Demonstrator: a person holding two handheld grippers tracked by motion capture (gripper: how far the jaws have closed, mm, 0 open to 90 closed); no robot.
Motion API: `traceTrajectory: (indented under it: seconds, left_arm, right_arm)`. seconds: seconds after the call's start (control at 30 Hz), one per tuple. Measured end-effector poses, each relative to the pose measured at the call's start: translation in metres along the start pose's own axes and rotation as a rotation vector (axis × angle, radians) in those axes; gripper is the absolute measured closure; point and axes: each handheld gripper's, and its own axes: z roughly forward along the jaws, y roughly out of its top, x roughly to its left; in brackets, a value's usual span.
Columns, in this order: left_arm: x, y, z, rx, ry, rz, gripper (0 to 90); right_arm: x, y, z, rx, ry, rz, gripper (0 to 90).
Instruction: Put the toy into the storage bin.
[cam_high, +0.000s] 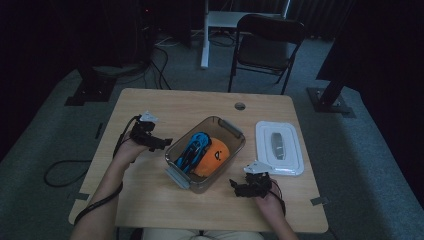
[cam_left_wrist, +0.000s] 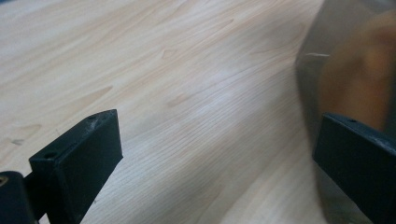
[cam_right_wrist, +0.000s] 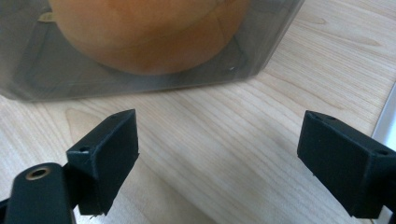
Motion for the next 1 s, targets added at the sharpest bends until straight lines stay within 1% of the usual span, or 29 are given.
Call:
traceTrajectory:
  seconds: [0.03, 0.07, 0.1, 0.13, 0.17, 0.27, 0.3, 0.43, 0.47, 0.5, 0.53, 0.6, 0.67, 0.73, 0.83, 0.87, 0.9, 1.0]
  left_arm:
    - [0.001, -0.003, 0.004, 0.0, 0.006, -0.007, 2.2]
    - [0.001, -0.003, 0.004, 0.0, 0.006, -0.007, 2.2]
    - [0.002, -0.007, 0.012, 0.004, 0.012, -0.014, 2.2]
    - [0.002, -0.007, 0.012, 0.004, 0.012, -0.014, 2.2]
    - [0.002, -0.008, 0.016, 0.005, 0.01, -0.023, 2.2]
    - [0.0, -0.013, 0.03, 0.03, 0.014, -0.015, 2.2]
    - [0.0, -0.013, 0.03, 0.03, 0.014, -0.015, 2.2]
    - [-0.006, -0.013, 0.037, 0.025, 0.007, 0.006, 2.2]
    - [-0.006, -0.013, 0.037, 0.025, 0.007, 0.006, 2.2]
    - [-0.007, -0.012, 0.04, 0.015, 0.004, 0.009, 2.2]
    - [-0.008, -0.012, 0.041, 0.013, -0.002, 0.007, 2.2]
    - [-0.01, -0.011, 0.043, 0.018, -0.003, 0.017, 2.2]
    - [-0.012, -0.011, 0.044, 0.018, -0.013, 0.017, 2.2]
    - [-0.017, -0.011, 0.046, 0.006, 0.002, 0.044, 2.2]
    - [-0.016, -0.012, 0.046, 0.004, -0.004, 0.039, 2.2]
    - [-0.016, -0.013, 0.046, 0.006, -0.009, 0.031, 2.2]
    - [-0.017, -0.013, 0.046, 0.008, -0.013, 0.025, 2.2]
    - [-0.018, -0.014, 0.046, 0.015, -0.018, 0.02, 2.2]
  right_arm:
    - [0.0, 0.0, 0.001, 0.001, 0.0, 0.0, 12.3]
    - [0.0, 0.0, 0.001, 0.001, 0.0, 0.0, 12.3]
    - [-0.001, 0.001, 0.002, -0.002, 0.003, 0.006, 12.3]
    - [-0.001, 0.002, 0.003, -0.003, 0.004, 0.01, 12.3]
    - [-0.002, 0.002, 0.004, -0.006, 0.002, 0.013, 12.3]
    - [-0.003, 0.005, 0.006, -0.01, -0.001, 0.019, 12.3]
    - [-0.004, 0.005, 0.006, -0.012, -0.004, 0.02, 12.3]
    - [-0.007, 0.006, 0.009, -0.014, -0.002, 0.033, 12.3]
    - [-0.007, 0.006, 0.009, -0.014, -0.002, 0.033, 12.3]
    - [-0.007, 0.006, 0.01, -0.014, -0.005, 0.038, 12.3]
    - [-0.009, 0.007, 0.014, -0.004, -0.017, 0.042, 12.3]
    - [-0.01, 0.007, 0.014, -0.002, -0.017, 0.044, 12.3]
    - [-0.011, 0.008, 0.016, -0.01, -0.016, 0.055, 12.3]
    - [-0.011, 0.008, 0.016, -0.017, -0.02, 0.061, 12.3]
    - [-0.012, 0.008, 0.016, -0.02, -0.022, 0.062, 12.3]
    - [-0.012, 0.009, 0.016, -0.021, -0.024, 0.061, 12.3]
    - [-0.012, 0.009, 0.017, -0.018, -0.04, 0.062, 12.3]
    - [-0.012, 0.009, 0.017, -0.014, -0.039, 0.07, 12.3]
